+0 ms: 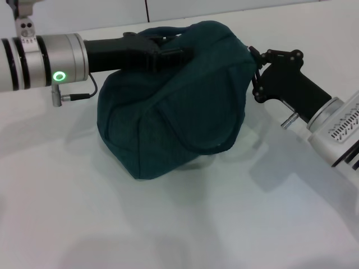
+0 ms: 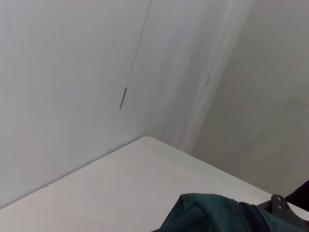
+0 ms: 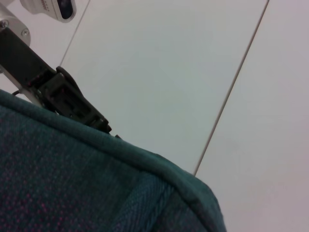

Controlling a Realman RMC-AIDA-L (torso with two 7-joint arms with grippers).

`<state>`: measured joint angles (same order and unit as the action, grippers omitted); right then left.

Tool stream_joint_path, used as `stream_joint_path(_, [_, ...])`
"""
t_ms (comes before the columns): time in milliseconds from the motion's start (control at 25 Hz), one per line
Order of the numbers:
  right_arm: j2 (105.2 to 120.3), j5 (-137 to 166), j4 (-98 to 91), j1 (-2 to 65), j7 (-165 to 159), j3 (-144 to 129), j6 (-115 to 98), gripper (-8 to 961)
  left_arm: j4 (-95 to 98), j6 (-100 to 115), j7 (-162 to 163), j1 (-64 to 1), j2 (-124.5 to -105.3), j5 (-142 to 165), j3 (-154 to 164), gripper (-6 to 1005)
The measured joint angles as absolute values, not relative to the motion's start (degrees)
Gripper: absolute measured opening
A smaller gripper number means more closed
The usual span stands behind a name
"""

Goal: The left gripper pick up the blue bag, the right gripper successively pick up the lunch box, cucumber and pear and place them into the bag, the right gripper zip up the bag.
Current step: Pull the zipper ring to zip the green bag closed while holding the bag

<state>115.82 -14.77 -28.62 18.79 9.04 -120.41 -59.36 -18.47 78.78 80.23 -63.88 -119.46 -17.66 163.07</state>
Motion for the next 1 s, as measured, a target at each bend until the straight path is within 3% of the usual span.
stream_joint_path(200, [115.83, -14.8, -28.3, 18.7, 9.0, -120.4, -59.8, 14, -17.8, 79.2, 76.8, -63.1, -119.42, -17.8, 163.0, 531])
stream_joint_path(400, [115.82, -14.8, -28.3, 18.7, 9.1, -120.6, -59.8, 16, -16.7, 79.0, 74.3, -61.8, -119.49, -19.4, 163.0, 312])
stream_joint_path(600, [115.83, -15.0, -28.3, 18.6, 9.1, -120.7, -59.8, 24, -16.7, 79.2, 72.7, -60.3, -119.52, -22.5, 163.0, 180])
stream_joint_path(1000, [115.83, -15.2, -27.4, 18.6, 5.9, -120.6, -59.6, 40, -16.5, 78.7, 69.4, -57.7, -119.53, -27.5, 163.0, 105])
